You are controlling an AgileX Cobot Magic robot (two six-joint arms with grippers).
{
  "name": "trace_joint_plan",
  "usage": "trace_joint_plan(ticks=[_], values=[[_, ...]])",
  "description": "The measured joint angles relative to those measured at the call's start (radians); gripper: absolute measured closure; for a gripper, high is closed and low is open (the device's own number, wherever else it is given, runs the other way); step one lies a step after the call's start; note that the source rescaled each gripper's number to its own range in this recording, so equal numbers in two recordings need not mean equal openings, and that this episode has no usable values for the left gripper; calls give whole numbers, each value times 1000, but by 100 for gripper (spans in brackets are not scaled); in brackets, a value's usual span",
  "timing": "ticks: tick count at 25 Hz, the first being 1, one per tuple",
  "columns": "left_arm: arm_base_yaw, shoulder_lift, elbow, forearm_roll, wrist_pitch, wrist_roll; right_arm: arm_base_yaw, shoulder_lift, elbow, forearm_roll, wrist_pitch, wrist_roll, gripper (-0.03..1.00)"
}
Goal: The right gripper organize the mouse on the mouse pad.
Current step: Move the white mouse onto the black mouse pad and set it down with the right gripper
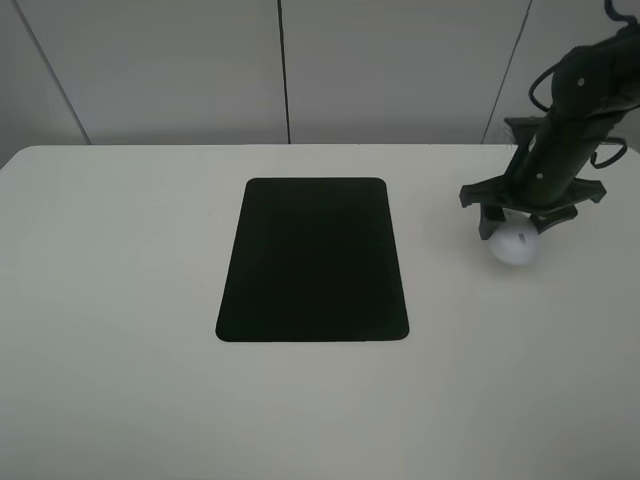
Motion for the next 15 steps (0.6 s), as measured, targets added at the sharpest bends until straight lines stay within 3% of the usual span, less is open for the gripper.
trace_joint_plan(ticks=[5, 10, 15], values=[[0, 0, 0, 0, 0, 0, 101, -7, -97, -3, 81, 83, 97], [0, 0, 0, 0, 0, 0, 218, 22, -207, -8, 102, 182, 97], [0, 0, 0, 0, 0, 0, 321, 106, -328, -8, 142, 208, 97]])
